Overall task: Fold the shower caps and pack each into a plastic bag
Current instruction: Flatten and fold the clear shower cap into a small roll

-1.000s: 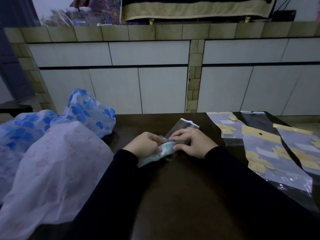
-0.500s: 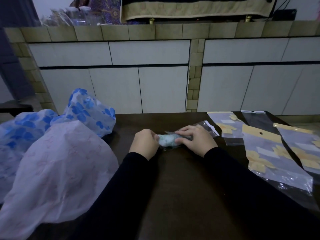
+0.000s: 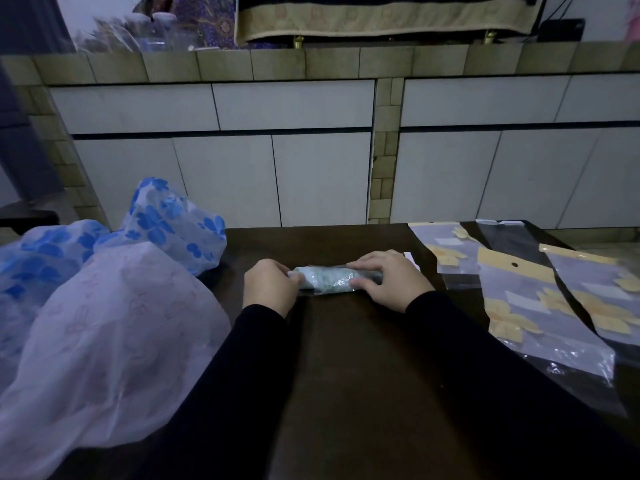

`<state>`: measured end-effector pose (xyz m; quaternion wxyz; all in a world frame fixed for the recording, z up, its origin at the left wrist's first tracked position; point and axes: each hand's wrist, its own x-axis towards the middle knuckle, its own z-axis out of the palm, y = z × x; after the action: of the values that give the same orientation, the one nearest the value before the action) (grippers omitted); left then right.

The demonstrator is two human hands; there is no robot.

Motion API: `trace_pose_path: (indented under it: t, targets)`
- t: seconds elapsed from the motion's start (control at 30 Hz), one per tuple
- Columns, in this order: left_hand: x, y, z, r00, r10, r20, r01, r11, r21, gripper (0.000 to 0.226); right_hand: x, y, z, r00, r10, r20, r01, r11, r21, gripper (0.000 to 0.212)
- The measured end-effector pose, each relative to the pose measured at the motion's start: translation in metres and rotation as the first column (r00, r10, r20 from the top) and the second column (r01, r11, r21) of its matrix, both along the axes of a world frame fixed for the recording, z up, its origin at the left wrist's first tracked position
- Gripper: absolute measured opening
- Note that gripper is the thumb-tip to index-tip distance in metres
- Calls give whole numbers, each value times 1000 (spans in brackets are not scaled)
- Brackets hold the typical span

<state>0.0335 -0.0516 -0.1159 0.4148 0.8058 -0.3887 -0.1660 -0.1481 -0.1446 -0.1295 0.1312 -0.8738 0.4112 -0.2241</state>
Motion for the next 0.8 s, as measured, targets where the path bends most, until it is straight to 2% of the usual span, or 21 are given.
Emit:
trace_pose_path:
  t: [0.13, 0.33, 0.4, 0.47, 0.5, 0.57, 0.67, 0.73, 0.8]
  targets:
    - [-1, 1, 1, 999, -45, -30, 45, 999, 2, 25, 1, -1, -2, 1000, -6, 16, 6, 1000, 10, 39]
    - [-10, -6, -2, 942, -165, -291, 167, 986, -20, 31, 6, -4, -3, 995, -4, -104, -3, 997, -75, 38]
    - [-14, -6, 3, 890, -209, -405, 199, 978, -66, 24, 6, -5, -4, 995, 4, -95, -10, 998, -64, 37]
    - [-13, -3, 5, 870, -238, -431, 221, 971, -91, 18, 5, -5, -4, 998, 7, -68, -10, 999, -47, 36]
    - [-12, -2, 4, 883, -263, -389, 249, 965, -86, 15, 5, -5, -4, 998, 6, -65, -9, 999, -43, 36]
    - [-12, -1, 4, 901, -325, -287, 325, 944, -48, 23, 5, -3, -3, 997, 7, -80, -12, 998, -57, 36]
    - [-15, -1, 2, 904, -345, -252, 345, 937, -46, 30, 6, -1, -1, 994, -16, -109, 6, 996, -94, 37]
    - [-15, -3, -2, 959, -230, -164, 219, 972, -81, 35, 10, 2, -1, 990, -57, -133, 39, 989, -140, 38]
    - [-12, -2, -6, 989, -45, 141, 44, 999, 10, 37, 15, 3, -2, 986, -101, -131, 77, 981, -176, 39]
